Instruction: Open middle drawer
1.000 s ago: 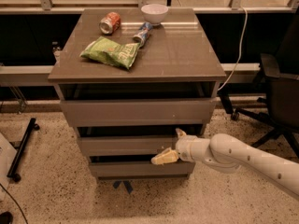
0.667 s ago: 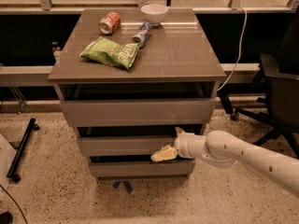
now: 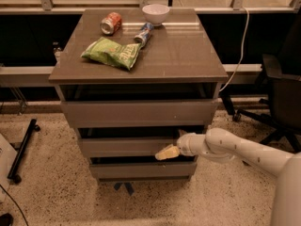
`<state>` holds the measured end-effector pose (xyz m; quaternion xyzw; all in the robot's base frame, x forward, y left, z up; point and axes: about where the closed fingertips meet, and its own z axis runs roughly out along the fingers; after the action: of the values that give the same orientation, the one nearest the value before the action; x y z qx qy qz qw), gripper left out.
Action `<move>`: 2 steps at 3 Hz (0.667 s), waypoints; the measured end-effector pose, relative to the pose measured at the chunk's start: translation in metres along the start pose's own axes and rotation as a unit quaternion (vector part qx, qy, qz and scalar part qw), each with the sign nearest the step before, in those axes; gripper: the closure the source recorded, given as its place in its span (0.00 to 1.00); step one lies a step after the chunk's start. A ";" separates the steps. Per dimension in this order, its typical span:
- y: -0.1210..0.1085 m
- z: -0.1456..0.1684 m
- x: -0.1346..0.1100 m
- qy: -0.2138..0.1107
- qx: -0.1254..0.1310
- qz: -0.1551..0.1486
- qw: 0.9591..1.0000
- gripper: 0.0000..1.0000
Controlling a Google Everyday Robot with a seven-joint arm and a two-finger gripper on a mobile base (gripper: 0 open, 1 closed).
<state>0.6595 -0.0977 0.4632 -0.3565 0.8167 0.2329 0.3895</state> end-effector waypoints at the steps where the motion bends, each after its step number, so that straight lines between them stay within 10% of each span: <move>1: -0.006 0.007 0.019 0.024 -0.007 0.013 1.000 0.18; 2: -0.005 0.004 0.015 0.024 -0.007 0.013 1.000 0.41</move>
Offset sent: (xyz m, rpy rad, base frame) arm -0.0522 -0.0258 -0.0253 -0.1199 0.1368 0.0349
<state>0.6588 -0.1040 0.4480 -0.3540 0.8289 0.2348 0.3641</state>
